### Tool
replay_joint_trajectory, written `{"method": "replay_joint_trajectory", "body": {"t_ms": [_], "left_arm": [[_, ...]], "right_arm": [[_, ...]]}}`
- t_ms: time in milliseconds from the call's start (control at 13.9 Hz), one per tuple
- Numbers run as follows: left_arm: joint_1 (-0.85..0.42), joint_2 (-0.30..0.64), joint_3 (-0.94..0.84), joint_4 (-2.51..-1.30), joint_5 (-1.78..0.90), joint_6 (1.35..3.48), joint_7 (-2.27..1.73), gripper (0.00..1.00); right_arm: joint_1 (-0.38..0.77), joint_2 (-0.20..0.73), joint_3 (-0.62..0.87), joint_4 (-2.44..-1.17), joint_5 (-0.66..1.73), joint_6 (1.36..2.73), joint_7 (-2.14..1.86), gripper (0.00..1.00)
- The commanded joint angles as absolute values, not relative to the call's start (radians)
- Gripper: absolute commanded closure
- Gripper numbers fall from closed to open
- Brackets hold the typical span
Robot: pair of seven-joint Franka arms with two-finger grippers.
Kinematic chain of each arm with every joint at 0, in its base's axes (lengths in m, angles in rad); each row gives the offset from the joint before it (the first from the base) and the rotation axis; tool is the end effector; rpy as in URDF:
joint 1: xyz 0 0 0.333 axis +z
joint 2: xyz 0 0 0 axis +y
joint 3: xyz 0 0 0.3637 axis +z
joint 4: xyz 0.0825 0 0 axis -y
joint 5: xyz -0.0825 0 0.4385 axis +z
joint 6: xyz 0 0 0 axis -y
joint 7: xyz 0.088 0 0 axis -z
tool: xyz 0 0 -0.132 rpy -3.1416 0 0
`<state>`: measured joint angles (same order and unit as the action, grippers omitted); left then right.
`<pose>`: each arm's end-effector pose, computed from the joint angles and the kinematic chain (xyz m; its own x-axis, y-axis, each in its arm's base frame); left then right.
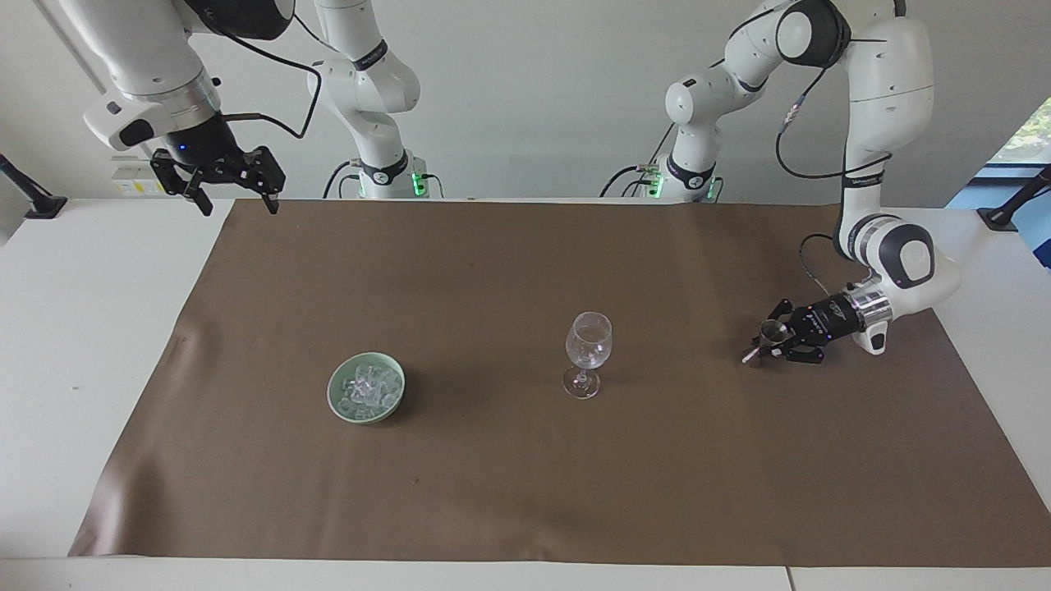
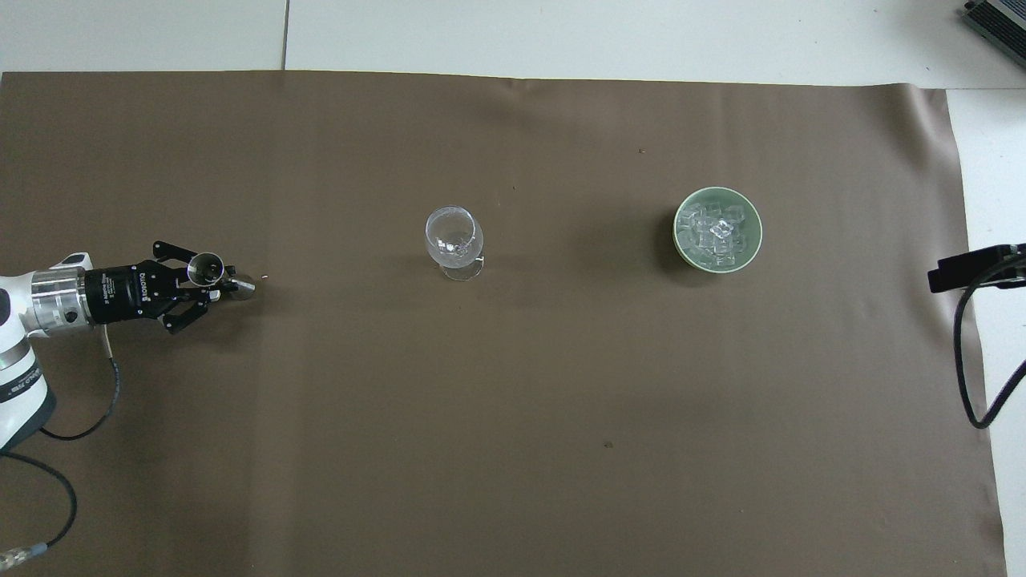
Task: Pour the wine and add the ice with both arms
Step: 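Lift the silver bottle with the left gripper toward the glass cup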
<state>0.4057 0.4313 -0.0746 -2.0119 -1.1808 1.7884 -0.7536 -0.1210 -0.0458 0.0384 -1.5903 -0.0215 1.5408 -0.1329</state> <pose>0.6138 0.1047 0.2355 -0.1062 0.3624 -0.9260 0.9803 0.1942 -0.0365 0.5873 -0.0510 0.6618 0.9987 0.0496 -0.0068 0.0497 -0.9985 0.0226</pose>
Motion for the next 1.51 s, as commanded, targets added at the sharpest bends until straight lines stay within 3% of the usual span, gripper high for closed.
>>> {"method": "replay_joint_trajectory", "body": {"t_ms": [0,935,1438], "left_arm": [[0.391,0.428,-0.066,-2.026,-1.204,1.802,-0.738,1.0],[0.339,0.413,-0.066,-1.959,-1.241,1.72,-0.863,1.0],[0.218,0.27,-0.063,-1.937,-1.229,1.759,-1.014,1.0]], "right_arm": [[-0.127,-0.063,0.041,-1.608,-0.005,1.537,-0.12,0.0],[-0.126,-0.063,0.041,-1.608,-0.005,1.537,-0.12,0.0],[-0.127,-0.064,0.041,-1.608,-0.005,1.537,-0.12,0.0]]}}
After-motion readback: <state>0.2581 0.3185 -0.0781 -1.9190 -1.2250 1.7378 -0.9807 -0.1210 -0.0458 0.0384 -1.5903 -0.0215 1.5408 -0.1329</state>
